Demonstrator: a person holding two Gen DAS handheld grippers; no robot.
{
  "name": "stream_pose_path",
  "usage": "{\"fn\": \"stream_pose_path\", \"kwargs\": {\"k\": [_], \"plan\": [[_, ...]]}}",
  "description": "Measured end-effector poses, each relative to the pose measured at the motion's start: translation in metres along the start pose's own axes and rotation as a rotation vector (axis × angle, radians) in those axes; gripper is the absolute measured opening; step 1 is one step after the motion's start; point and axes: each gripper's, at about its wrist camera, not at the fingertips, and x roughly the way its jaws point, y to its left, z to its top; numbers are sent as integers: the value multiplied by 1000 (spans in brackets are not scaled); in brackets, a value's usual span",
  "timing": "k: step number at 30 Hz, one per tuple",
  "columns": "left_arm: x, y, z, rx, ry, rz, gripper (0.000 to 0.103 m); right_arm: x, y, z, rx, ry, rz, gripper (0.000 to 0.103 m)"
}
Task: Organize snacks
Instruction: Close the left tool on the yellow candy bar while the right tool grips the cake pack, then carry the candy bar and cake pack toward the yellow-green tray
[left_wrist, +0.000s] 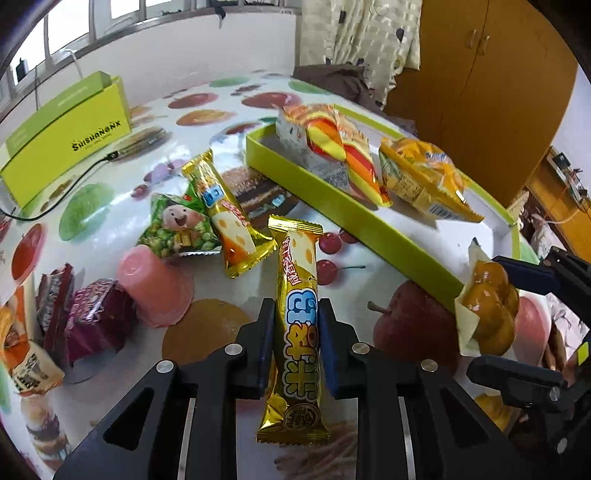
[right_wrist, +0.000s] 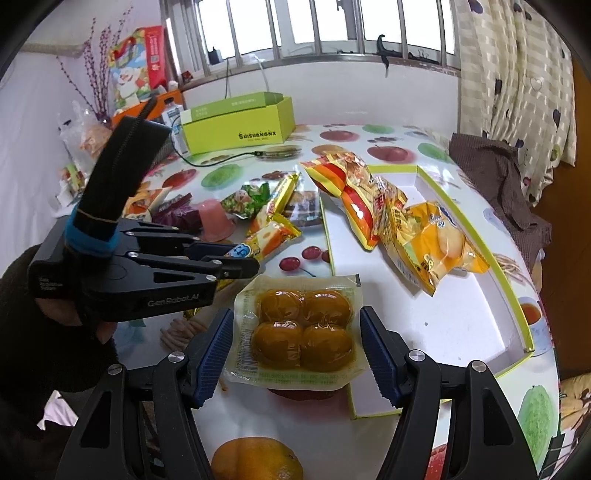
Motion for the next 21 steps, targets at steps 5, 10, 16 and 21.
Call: {"fn": "stream_pose_path", "kwargs": {"k": [5, 10, 16, 21], "plan": [[-13, 1, -2, -9, -27, 6, 24, -2, 3, 2, -9, -7, 0, 68], [-26, 0, 0, -19, -59, 9, 24, -5, 5, 5, -16, -21, -4, 68], [-36, 0, 1, -23, -79, 13, 24, -9, 4, 8, -18, -36, -10, 68], [-45, -3, 4, -19, -99, 9, 24, -12, 2, 9, -16, -45, -14, 68]]}}
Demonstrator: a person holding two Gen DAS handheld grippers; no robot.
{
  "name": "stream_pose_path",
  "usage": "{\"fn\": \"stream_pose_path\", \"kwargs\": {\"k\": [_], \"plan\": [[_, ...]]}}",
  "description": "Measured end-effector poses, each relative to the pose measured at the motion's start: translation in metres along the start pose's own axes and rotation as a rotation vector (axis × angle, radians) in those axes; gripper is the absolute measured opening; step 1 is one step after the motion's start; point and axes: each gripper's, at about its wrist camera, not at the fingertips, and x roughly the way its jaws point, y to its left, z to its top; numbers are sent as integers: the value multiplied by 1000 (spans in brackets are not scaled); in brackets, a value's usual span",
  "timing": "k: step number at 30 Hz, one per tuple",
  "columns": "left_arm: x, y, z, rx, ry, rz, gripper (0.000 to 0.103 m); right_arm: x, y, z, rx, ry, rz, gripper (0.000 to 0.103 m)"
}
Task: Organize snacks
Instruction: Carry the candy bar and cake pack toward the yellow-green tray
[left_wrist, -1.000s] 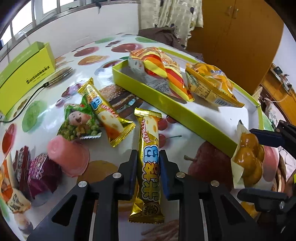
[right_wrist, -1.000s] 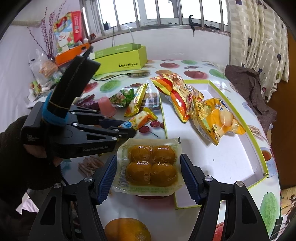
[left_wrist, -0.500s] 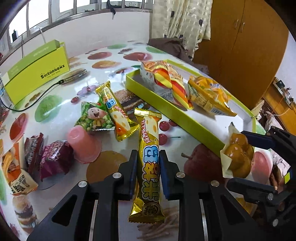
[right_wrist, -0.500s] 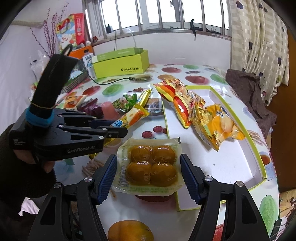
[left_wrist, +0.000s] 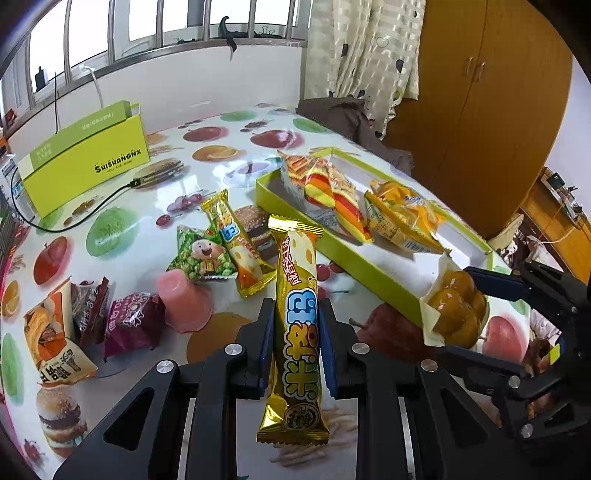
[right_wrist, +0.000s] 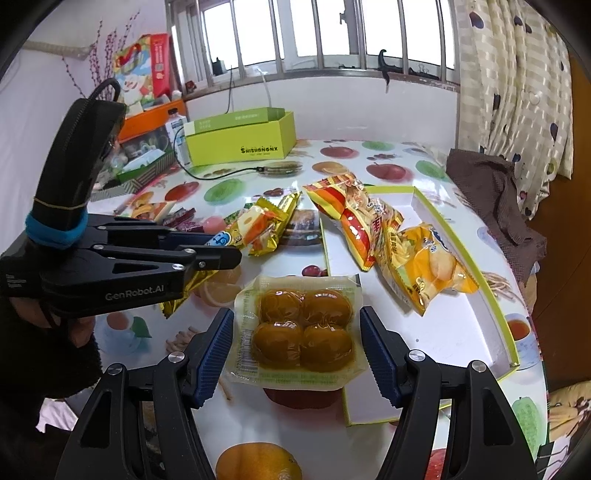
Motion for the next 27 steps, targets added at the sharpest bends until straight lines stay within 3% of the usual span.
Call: {"fn": "stream_pose_path", "kwargs": {"k": [27], "plan": [[3, -46, 38, 49, -58, -61, 24, -33, -59, 0, 104, -73, -118, 68]]}}
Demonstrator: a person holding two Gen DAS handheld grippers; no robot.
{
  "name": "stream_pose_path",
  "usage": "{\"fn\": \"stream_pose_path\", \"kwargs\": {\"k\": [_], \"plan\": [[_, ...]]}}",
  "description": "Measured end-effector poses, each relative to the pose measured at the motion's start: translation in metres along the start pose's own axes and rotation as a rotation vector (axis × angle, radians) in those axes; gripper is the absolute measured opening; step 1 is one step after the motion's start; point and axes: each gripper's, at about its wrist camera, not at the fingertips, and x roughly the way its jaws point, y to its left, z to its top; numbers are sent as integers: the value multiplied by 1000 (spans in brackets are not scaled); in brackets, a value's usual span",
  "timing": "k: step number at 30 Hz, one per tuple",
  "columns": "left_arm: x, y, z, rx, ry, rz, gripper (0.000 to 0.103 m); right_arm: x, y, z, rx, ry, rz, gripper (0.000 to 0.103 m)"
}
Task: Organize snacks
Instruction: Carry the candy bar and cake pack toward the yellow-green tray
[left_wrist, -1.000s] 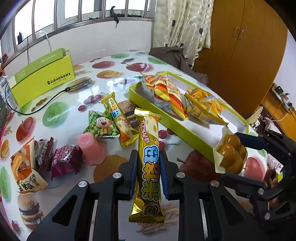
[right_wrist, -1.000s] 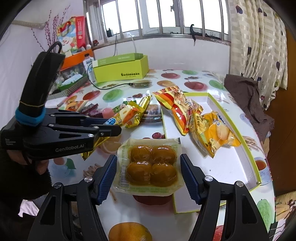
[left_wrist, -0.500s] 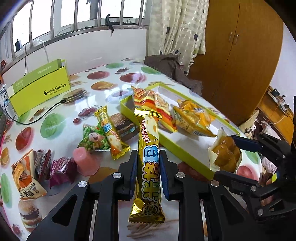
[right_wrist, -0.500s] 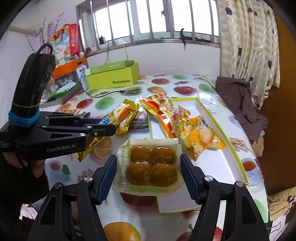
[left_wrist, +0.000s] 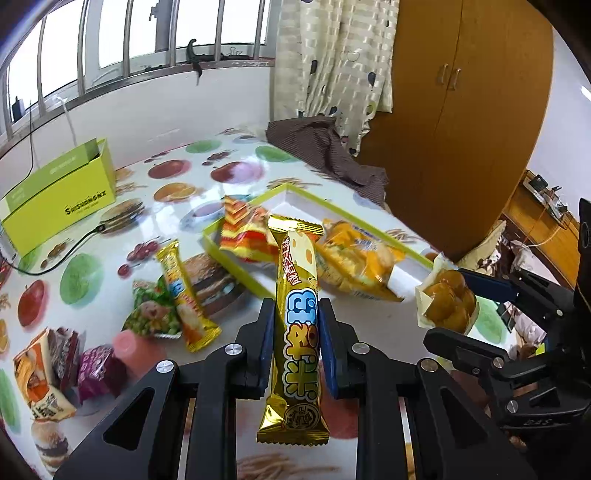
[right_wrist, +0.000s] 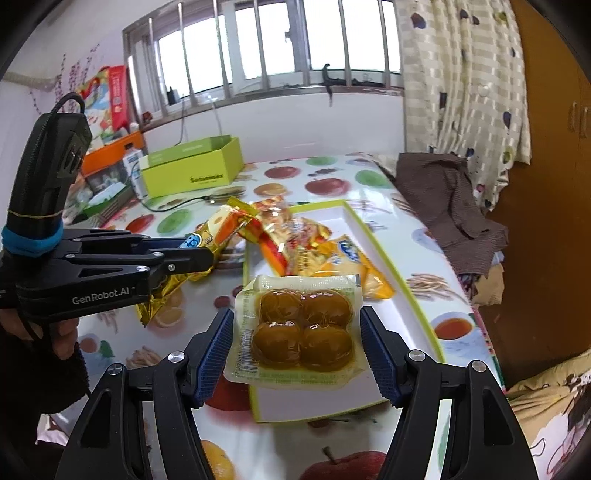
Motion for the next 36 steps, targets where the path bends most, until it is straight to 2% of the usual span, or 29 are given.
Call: {"fn": "stream_pose_path", "kwargs": {"k": [15, 36], "plan": [[19, -31, 20, 35, 5, -31, 24, 1, -36, -7, 68, 2, -50, 68], [44, -35, 29, -1, 31, -21, 24, 22, -56, -13, 98, 31, -53, 68]]}}
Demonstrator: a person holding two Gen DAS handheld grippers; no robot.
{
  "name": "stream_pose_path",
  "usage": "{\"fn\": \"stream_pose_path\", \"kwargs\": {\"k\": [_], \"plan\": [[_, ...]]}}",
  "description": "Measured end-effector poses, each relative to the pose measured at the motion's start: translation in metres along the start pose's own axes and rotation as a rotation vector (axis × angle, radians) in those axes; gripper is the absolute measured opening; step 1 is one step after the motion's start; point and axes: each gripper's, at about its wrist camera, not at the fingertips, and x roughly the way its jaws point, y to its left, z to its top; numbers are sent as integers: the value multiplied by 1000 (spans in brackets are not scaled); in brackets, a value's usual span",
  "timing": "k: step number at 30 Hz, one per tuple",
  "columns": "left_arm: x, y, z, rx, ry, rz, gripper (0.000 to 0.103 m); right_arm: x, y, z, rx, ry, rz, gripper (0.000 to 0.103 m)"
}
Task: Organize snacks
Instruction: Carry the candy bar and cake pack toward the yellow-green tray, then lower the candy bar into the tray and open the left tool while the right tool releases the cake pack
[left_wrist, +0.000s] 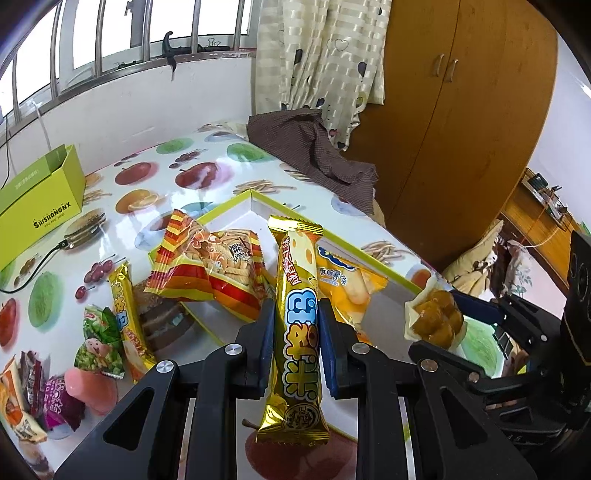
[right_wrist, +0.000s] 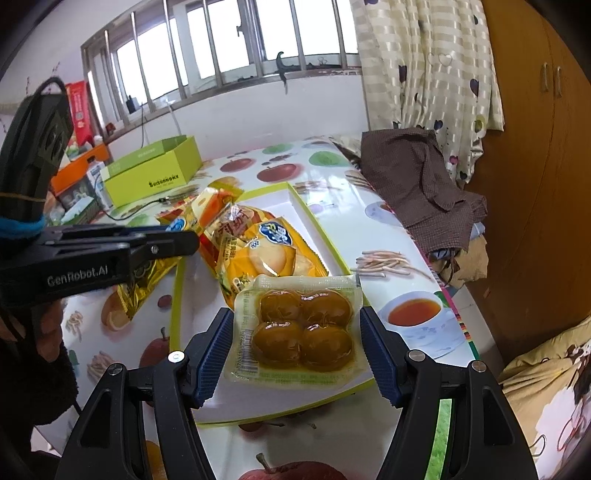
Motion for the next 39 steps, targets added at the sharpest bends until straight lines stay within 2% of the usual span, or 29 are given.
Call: {"fn": "stream_pose_path", "kwargs": {"k": [24, 39], "plan": [[39, 11, 13, -64, 30, 31, 24, 34, 5, -3, -63, 65, -10, 68], [53, 13, 13, -85, 42, 47, 24, 45, 8, -4, -115, 68, -76, 68]]}}
